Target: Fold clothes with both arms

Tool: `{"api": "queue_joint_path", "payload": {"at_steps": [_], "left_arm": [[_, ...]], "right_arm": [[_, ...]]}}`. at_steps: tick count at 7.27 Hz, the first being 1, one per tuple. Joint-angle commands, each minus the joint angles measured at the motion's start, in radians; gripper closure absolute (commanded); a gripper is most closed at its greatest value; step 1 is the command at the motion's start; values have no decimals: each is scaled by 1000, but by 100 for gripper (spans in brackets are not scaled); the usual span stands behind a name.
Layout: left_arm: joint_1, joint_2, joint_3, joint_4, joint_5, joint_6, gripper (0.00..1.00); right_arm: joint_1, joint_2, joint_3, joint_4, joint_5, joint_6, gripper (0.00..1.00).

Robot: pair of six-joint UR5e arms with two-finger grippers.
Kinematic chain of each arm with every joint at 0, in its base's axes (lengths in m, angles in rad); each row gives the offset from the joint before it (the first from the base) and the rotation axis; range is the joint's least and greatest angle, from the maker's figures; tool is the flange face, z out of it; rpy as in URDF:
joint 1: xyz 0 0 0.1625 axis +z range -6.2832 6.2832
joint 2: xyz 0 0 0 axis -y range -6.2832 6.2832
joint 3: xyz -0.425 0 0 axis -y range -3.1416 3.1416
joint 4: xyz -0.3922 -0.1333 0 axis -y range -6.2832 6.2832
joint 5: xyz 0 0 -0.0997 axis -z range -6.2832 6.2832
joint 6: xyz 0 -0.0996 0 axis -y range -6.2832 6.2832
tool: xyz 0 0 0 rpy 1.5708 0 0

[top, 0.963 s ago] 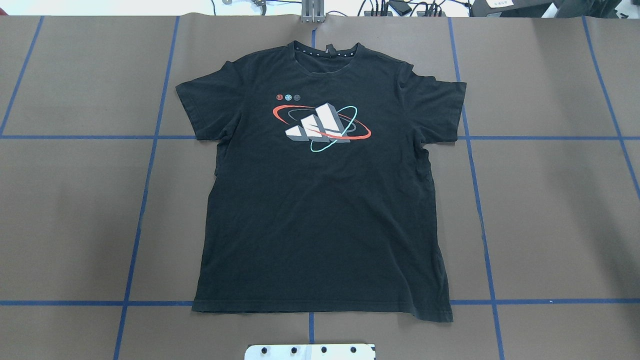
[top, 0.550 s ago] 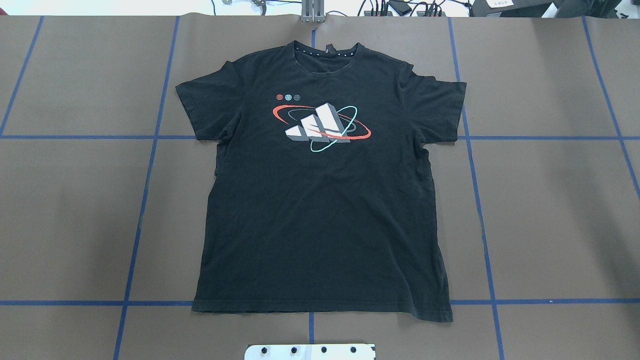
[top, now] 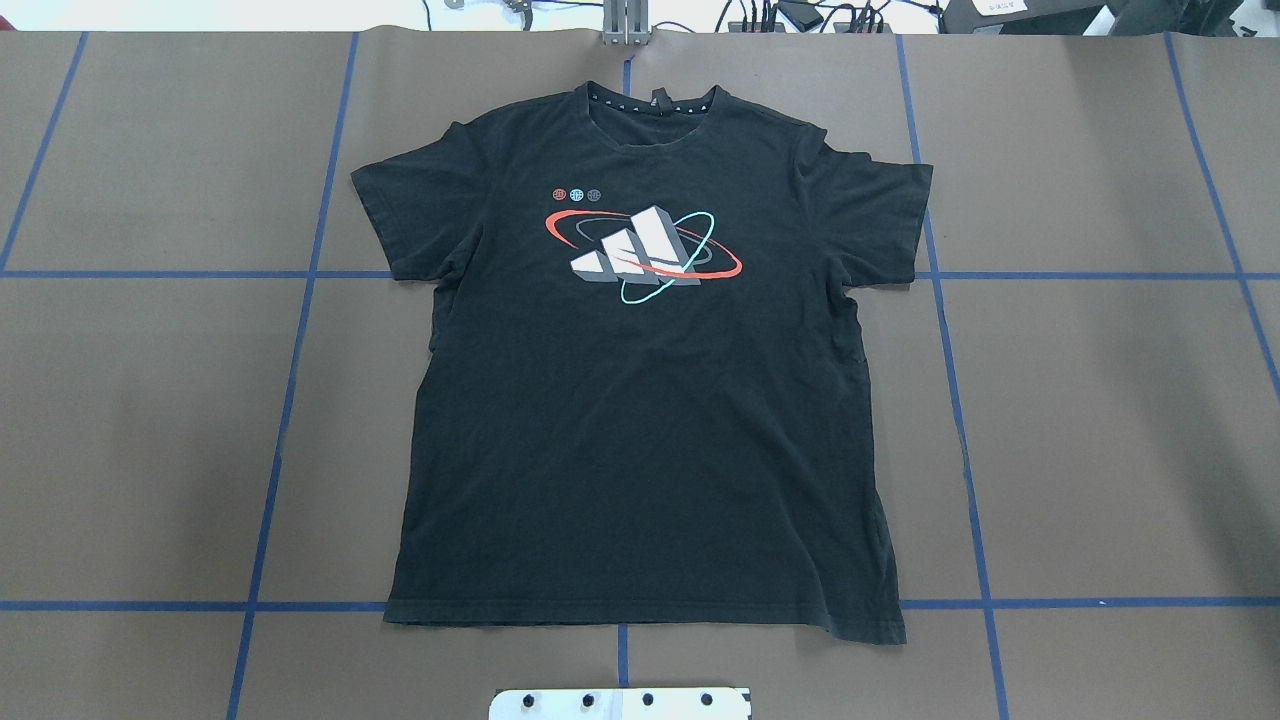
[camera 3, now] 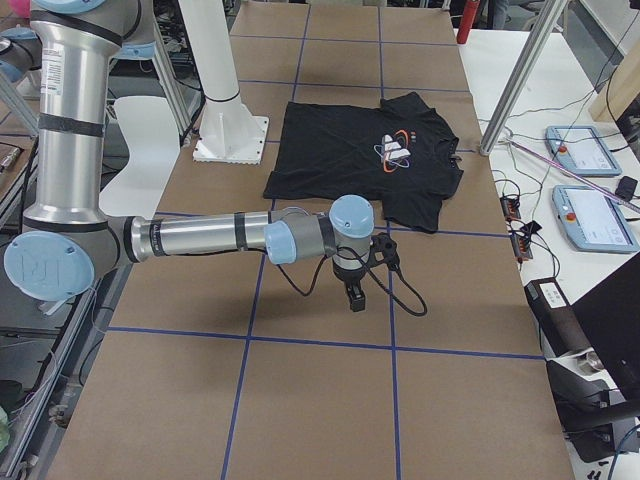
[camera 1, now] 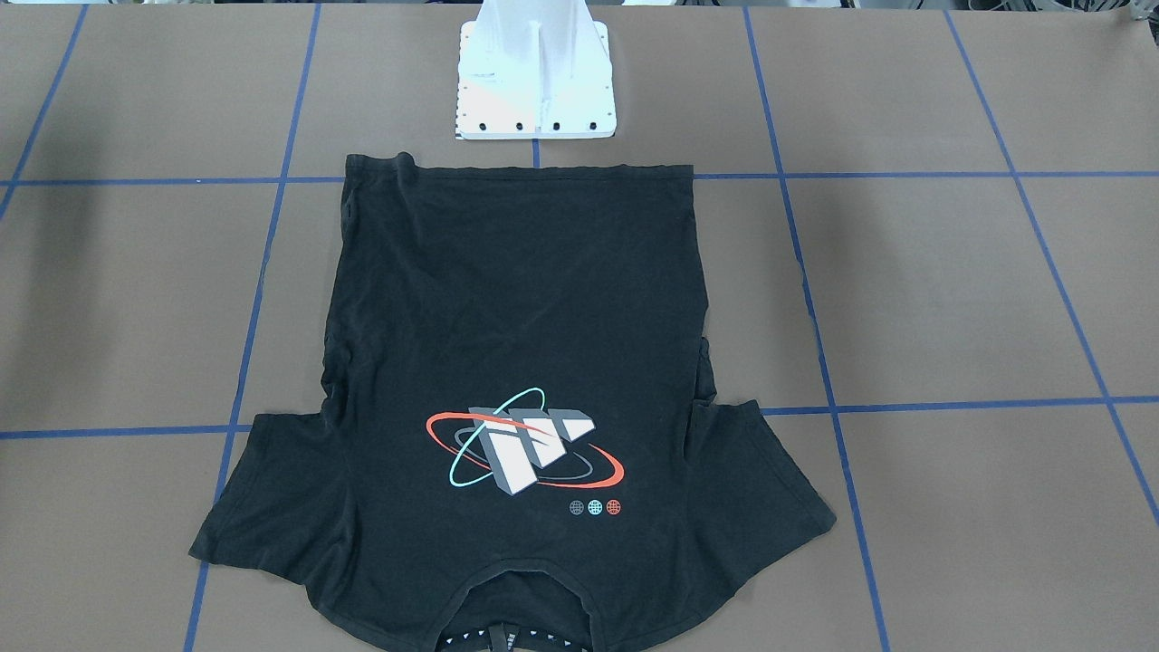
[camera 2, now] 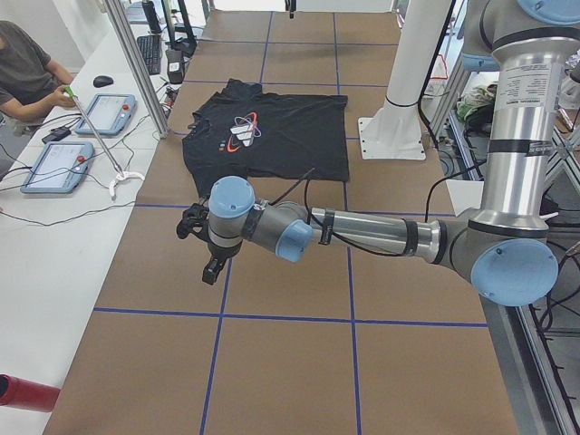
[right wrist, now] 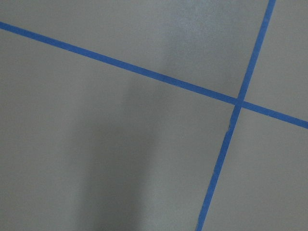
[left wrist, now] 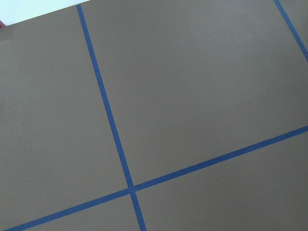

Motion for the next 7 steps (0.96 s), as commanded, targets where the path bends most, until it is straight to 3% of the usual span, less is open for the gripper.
{"api": "queue_joint_path", "payload": {"at_steps": [1,5,7], "left_arm": [[2,23,-3,-4,-4,1,0],[11,29,-4,-45,-7,1,0],[15,31,-3,-71,-9,-2,0]], "right_arm": [[-2,-5,4,0,7,4,0],[-45,99,-31,-3,31,39,0],[-121,358,-255,17,24,243,0]]}}
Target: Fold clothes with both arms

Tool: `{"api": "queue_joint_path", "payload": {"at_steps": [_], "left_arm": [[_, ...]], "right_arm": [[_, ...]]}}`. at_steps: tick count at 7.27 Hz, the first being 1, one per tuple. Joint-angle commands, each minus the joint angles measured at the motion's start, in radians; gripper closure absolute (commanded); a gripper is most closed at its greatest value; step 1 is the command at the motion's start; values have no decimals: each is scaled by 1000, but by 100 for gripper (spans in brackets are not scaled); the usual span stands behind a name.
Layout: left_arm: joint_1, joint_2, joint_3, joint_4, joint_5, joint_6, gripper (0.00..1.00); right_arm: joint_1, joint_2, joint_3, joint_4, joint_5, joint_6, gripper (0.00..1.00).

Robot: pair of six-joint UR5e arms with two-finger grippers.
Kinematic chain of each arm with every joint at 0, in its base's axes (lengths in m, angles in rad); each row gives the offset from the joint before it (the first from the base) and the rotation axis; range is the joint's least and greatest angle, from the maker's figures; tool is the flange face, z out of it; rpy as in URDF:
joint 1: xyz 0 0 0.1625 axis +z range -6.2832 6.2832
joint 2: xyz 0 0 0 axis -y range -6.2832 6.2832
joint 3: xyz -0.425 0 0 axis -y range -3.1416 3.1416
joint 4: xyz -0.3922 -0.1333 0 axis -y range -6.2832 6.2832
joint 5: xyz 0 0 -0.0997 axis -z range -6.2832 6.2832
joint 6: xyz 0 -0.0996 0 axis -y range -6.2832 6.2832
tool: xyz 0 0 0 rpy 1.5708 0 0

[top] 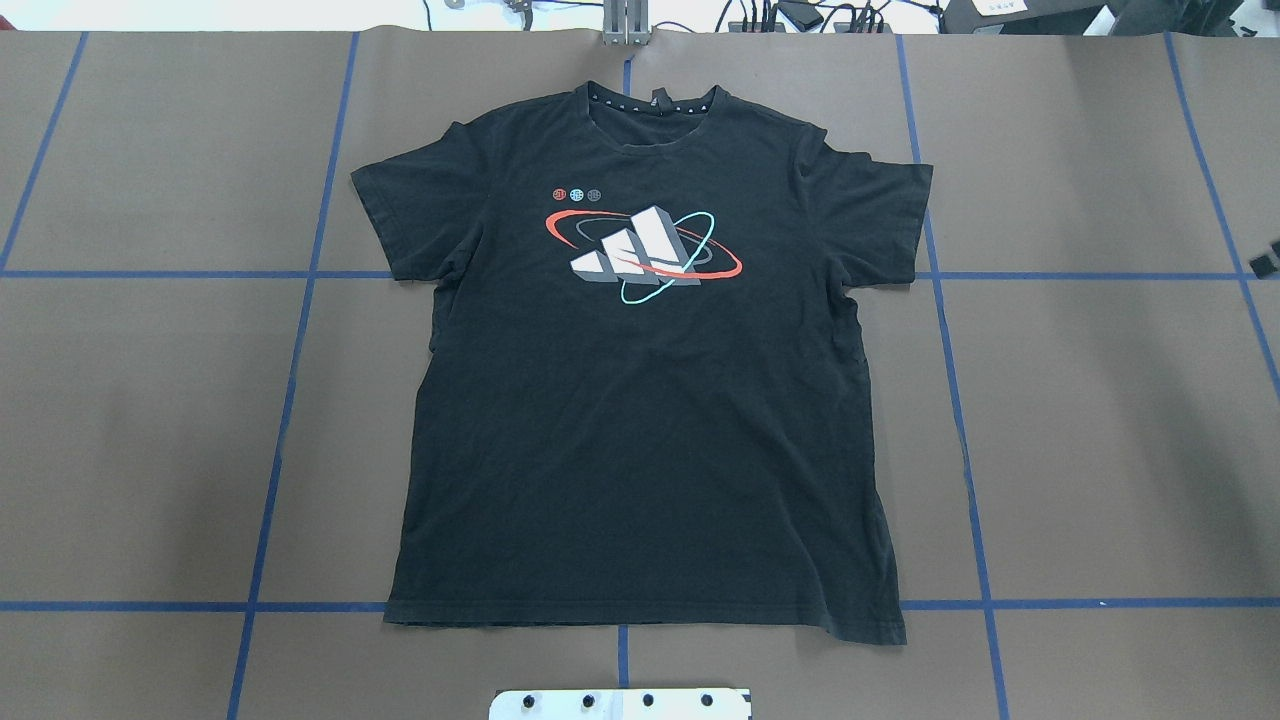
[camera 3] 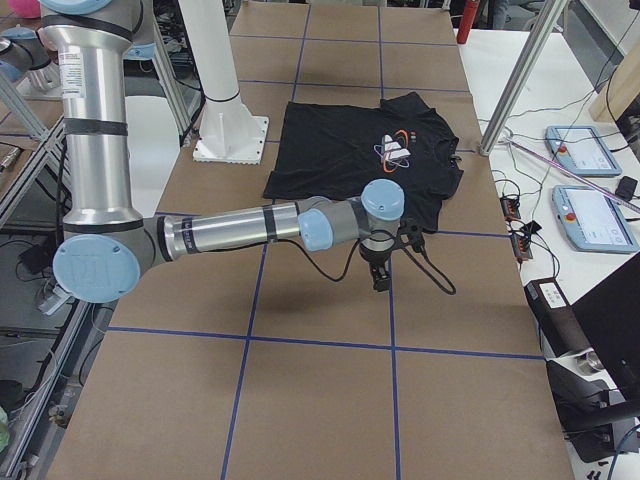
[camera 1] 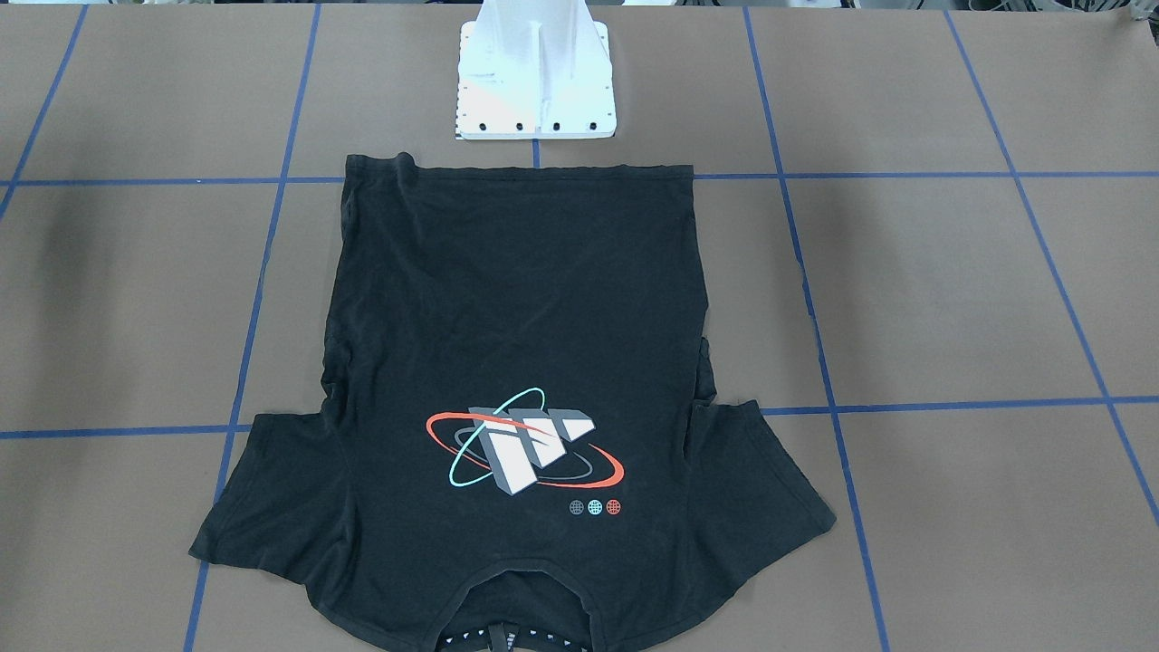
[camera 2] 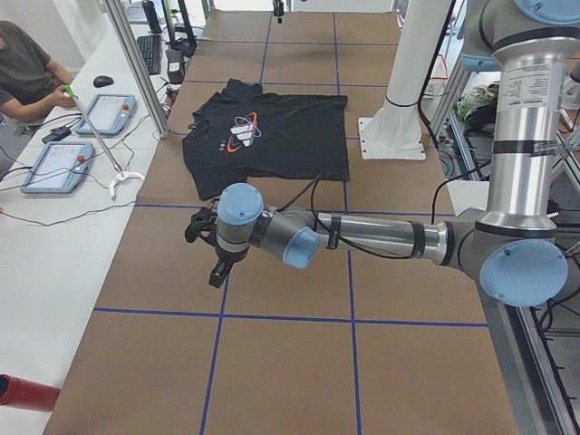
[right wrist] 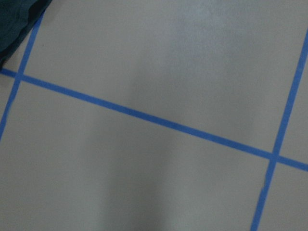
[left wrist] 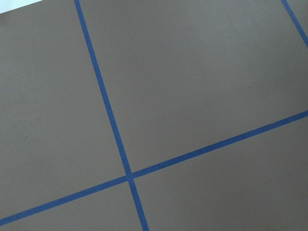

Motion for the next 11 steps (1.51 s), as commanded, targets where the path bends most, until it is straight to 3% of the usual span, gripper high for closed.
{"api": "queue_joint_path", "payload": {"at_steps": [1,2,4,6,9,10,11], "left_arm": [[4,0,-3,-26,-1,3,0],[4,1,1,-70,-1,0,0],[4,12,-2,-79,-45,1,0],[4,38,-26,-81,-61,1,0],[4,69,-74,-80,-75,0,0],[4,69,-78,-80,-75,0,0],[4,67,-78,-80,-75,0,0]], "right_arm": [[-76,232,-241,103,-7,114,0],[-94,315,-357,216,-13,193,0],[-192,365,-449,411,-124,405,3],[-269,442,-522,424,-221,405,4],[-281,559,-662,433,-251,465,12],[-286,561,-709,564,-257,590,19],[-287,564,-777,701,-259,664,19]]}}
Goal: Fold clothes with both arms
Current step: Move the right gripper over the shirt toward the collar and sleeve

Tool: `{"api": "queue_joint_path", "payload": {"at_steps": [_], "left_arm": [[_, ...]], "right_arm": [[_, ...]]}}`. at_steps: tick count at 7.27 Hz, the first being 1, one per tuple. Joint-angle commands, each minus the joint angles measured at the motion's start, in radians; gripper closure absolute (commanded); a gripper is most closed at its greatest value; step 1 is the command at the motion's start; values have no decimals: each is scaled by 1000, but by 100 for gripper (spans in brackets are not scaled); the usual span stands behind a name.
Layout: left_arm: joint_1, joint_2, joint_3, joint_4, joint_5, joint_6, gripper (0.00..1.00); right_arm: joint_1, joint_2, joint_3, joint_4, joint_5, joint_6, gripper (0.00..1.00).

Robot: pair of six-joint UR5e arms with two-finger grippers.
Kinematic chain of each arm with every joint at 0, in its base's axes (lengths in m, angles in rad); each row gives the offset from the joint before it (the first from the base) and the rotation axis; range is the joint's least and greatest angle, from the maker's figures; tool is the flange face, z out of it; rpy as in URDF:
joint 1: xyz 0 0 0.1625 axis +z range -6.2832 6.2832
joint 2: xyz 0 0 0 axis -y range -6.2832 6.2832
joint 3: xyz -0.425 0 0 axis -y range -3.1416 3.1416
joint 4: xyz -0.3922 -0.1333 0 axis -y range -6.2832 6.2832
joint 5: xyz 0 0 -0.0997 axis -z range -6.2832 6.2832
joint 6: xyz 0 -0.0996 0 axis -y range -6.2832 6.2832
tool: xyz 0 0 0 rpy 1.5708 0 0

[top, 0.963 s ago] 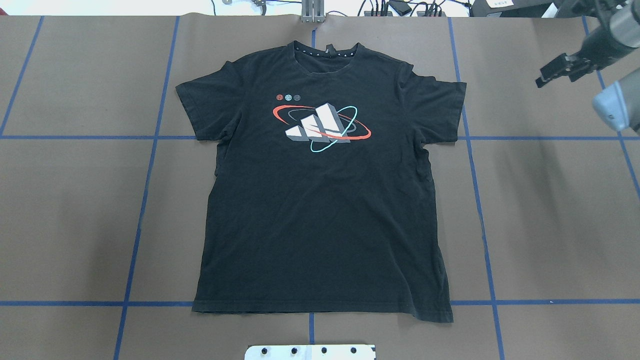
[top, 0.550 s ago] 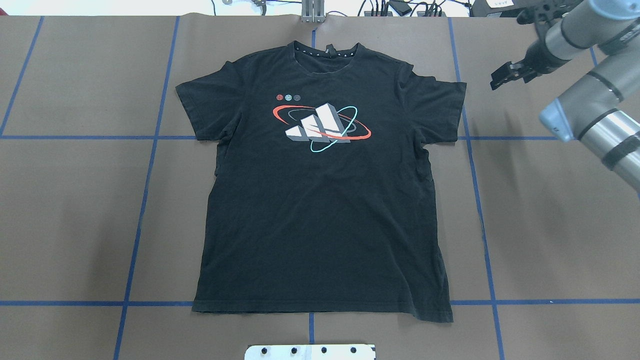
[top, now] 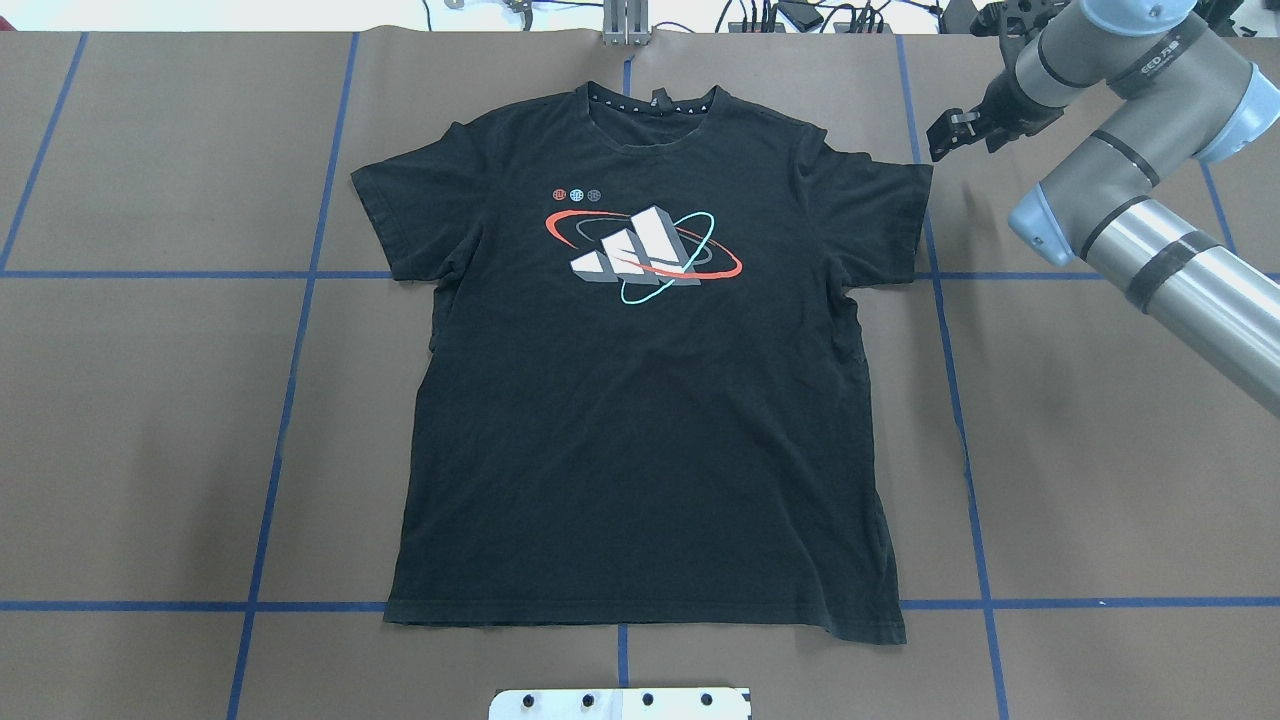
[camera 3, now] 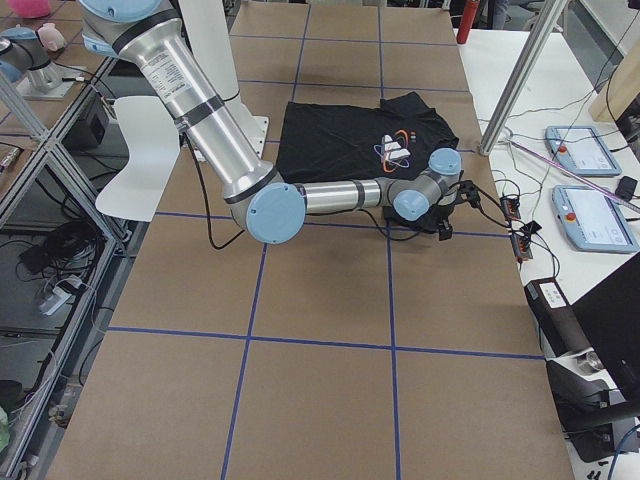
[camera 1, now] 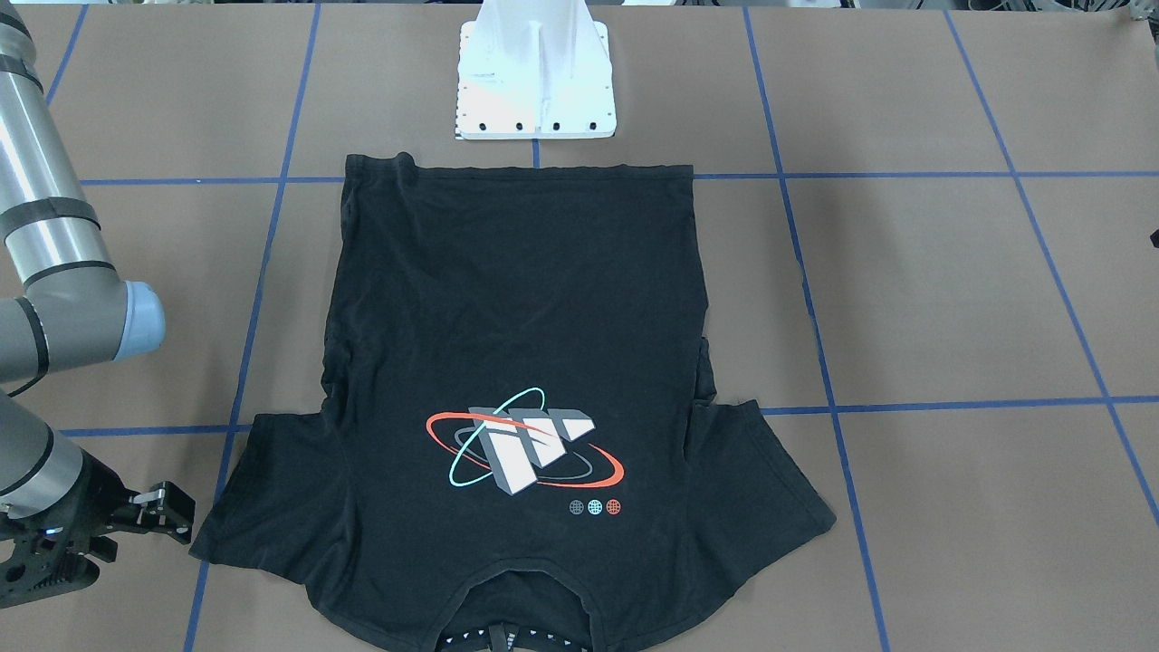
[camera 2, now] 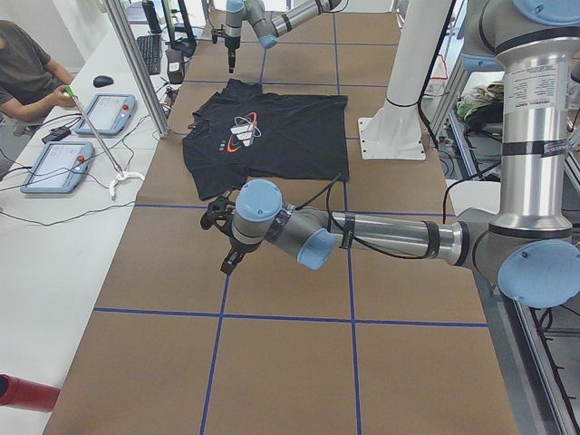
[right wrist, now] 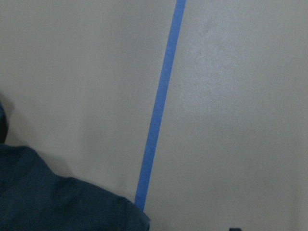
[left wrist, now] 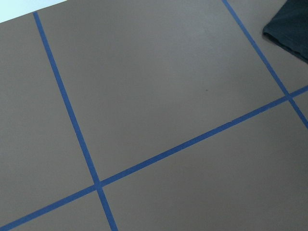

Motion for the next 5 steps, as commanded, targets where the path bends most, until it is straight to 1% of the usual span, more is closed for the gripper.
{"api": "queue_joint_path", "payload": {"at_steps": [1,2,3,5], "left_arm": [[0,0,-8,0,-1,-2,0],[0,1,-20,3,-1,-2,0],[0,2,-20,3,-1,-2,0],[0,2,-22,3,-1,-2,0]], "right_arm": [[-14,21,-98,166,-11,111,19],[-20,30,-104,166,-25,117,19],[-40,30,-109,166,-29,123,21],[-42,27,-121,163,-29,125,29]]}}
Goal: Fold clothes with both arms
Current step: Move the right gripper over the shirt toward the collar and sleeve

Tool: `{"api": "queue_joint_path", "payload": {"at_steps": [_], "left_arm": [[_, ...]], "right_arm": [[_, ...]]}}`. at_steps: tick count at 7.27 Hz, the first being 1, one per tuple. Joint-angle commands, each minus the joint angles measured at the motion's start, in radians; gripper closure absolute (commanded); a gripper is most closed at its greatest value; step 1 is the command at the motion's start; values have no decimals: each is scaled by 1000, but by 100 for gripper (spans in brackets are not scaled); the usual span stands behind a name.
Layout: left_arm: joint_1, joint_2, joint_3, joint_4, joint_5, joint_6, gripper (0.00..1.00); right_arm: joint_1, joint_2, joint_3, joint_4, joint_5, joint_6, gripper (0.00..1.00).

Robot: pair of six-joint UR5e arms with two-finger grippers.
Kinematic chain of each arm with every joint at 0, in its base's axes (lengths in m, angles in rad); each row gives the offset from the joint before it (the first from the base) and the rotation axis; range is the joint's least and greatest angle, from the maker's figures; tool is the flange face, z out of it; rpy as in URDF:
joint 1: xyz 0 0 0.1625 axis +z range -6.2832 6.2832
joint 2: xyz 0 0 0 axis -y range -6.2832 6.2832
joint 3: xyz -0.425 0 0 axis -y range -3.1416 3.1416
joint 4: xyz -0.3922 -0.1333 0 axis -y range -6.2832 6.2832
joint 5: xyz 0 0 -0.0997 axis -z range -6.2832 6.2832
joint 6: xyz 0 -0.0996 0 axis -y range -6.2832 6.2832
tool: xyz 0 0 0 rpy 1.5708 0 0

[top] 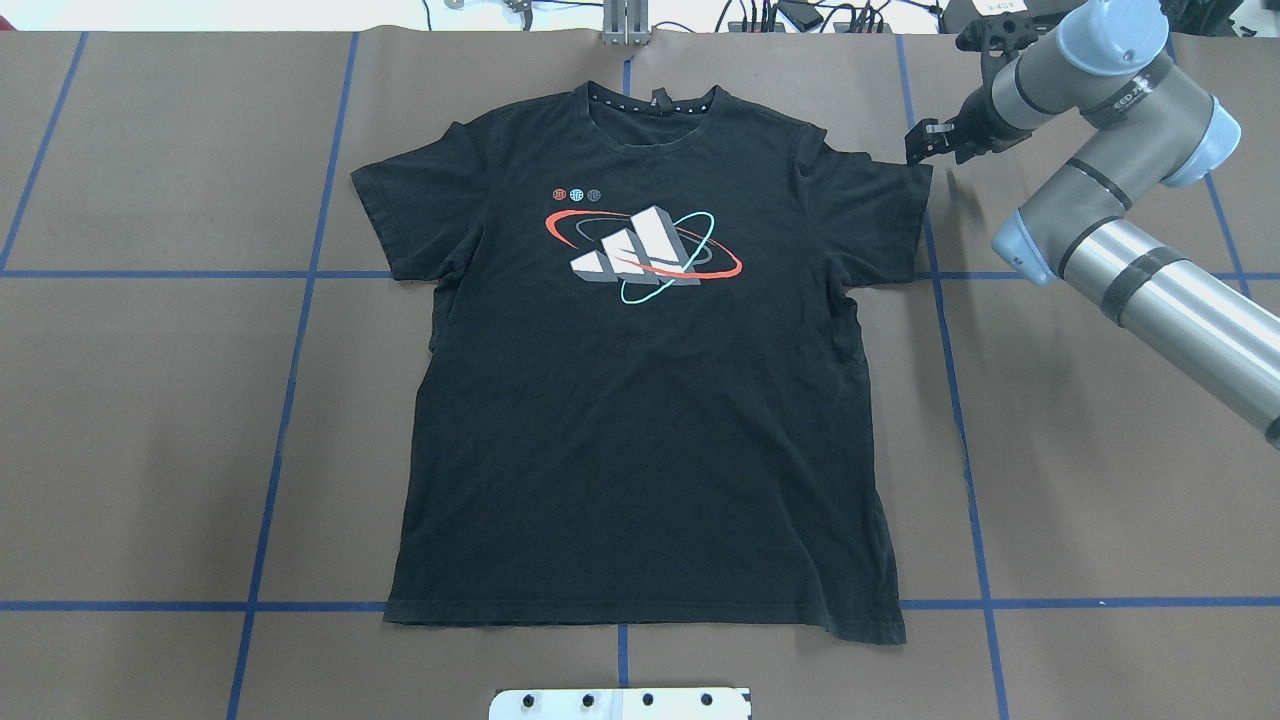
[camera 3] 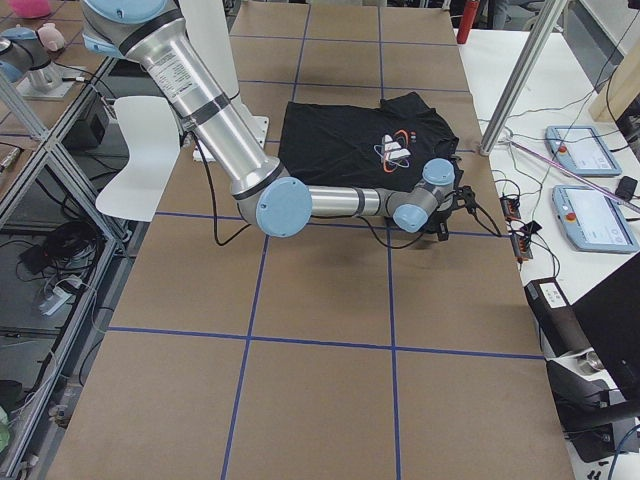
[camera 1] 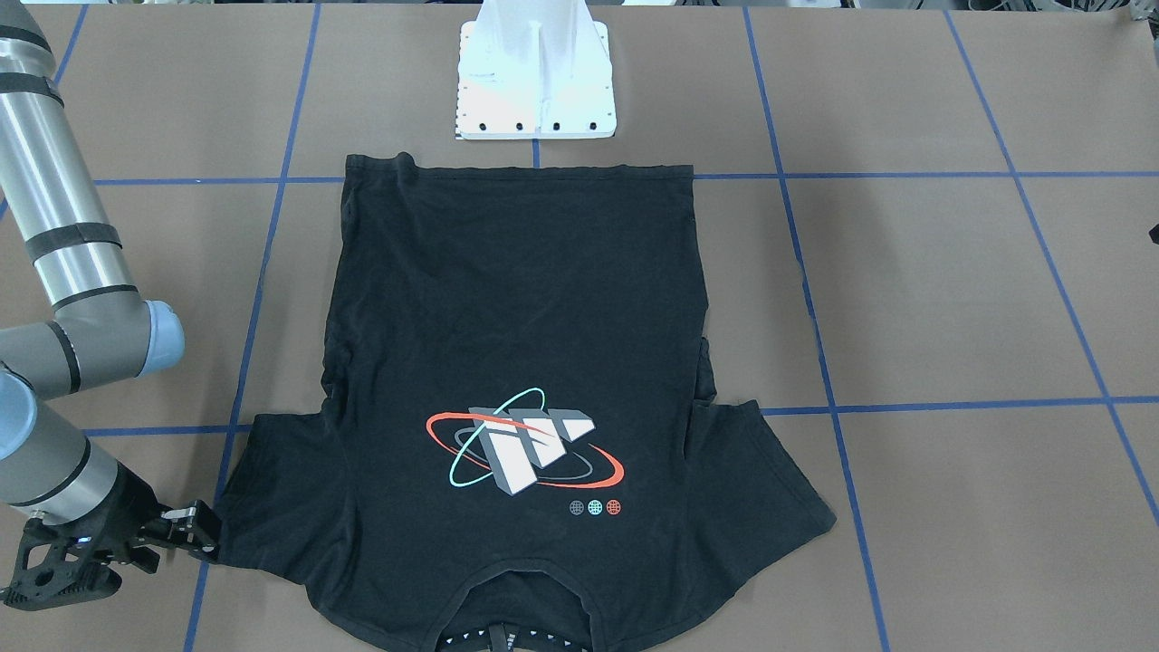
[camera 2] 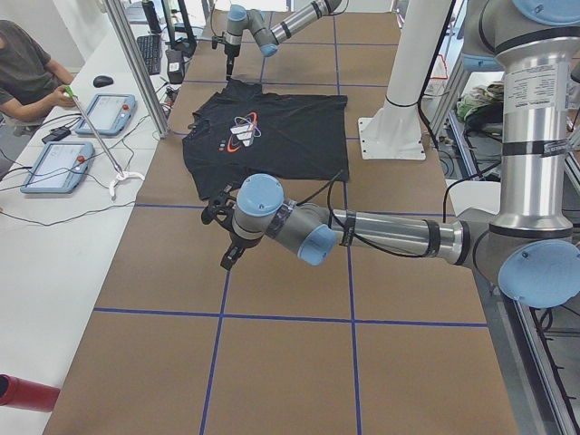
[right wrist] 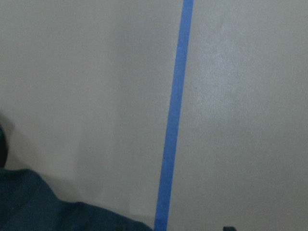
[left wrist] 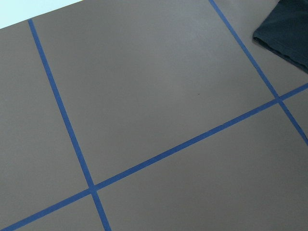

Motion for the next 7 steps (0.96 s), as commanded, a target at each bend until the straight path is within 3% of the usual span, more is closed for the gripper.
{"api": "queue_joint_path", "payload": {"at_steps": [1,2,3,4,7], "left_arm": [[0,0,0,0,0,0,0],[0,0,-2,0,0,0,0],[0,0,-2,0,0,0,0],[0,0,-2,0,0,0,0],[0,0,-4,0,-2,0,0]], "right_arm": [[-6,-2,-7,-1,-1,2,37],[-6,0,-5,-1,1,13,57],[-8,3,-5,-1,1,37,93],[-8,1,-4,-2,2,36,100],[-5,8,62,-8,15,109,100]]}}
